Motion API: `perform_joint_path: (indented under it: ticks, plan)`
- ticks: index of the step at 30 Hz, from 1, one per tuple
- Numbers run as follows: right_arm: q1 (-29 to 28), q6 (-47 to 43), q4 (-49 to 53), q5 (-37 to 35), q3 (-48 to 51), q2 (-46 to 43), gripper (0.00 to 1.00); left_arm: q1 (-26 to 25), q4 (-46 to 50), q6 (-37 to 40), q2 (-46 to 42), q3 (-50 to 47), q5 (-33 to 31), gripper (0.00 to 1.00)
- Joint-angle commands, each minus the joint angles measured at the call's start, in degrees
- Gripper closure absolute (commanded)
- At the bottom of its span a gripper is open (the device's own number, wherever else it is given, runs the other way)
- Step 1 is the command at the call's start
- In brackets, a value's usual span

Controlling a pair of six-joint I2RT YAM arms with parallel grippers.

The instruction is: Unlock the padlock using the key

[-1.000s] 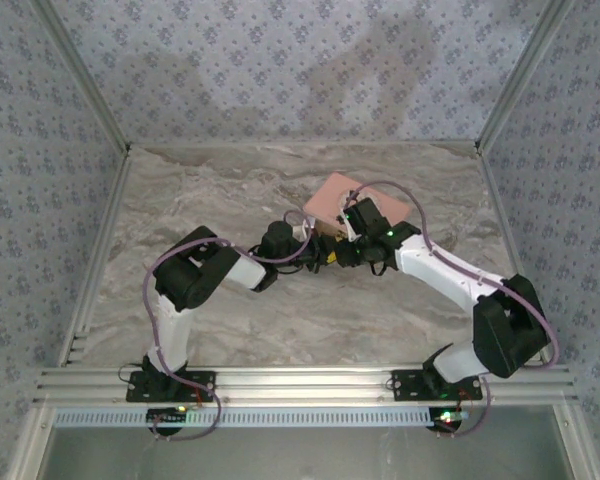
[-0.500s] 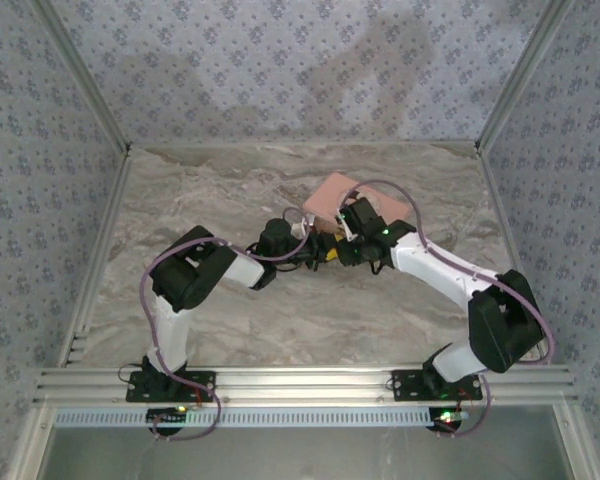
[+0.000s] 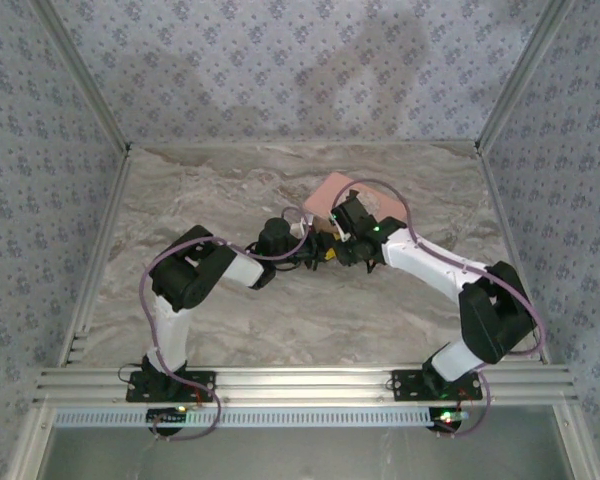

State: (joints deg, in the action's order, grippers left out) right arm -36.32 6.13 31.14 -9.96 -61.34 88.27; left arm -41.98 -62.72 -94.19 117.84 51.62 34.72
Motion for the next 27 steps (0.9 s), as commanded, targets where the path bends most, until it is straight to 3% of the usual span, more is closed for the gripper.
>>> perform_joint_path:
  ticks: [1,4,10,15,16,18,20,27]
  plan:
    - [-0.5,-1.0,0.6,-2.5,-1.9,1.1,0.70,-0.1,-4.7,-0.2,-3.7,2.2,2.5,1.00]
    - [-0.6,-1.4,0.5,-2.3,-2.1,1.0,0.75,0.0,-4.8,-0.3,-3.6,2.2,2.5,1.00]
    - [-0.5,-1.9,1.6,0.7,-2.7,1.3,0.99,0.0,-4.9,0.0,-3.5,1.8,2.5,1.00]
    - [-0.4,-0.8,2.2,5.0,-2.0,1.4,1.00,0.1,-5.1,0.3,-3.4,1.1,2.2,0.99]
    - [-0.4,-0.6,1.9,5.0,-1.6,1.5,0.96,0.1,-5.0,0.4,-3.4,1.0,2.2,0.98]
    - [-0.5,0.6,1.2,4.2,-0.7,1.4,0.75,0.1,-4.7,0.9,-3.4,0.3,2.0,0.98]
    - [-0.5,1.9,0.4,5.4,0.8,0.9,0.66,0.1,-4.0,1.8,-3.3,-0.5,2.0,0.98]
    - [-0.3,4.8,-3.3,8.0,7.5,-3.6,0.62,0.3,-2.8,4.9,-2.5,-5.0,1.6,0.97]
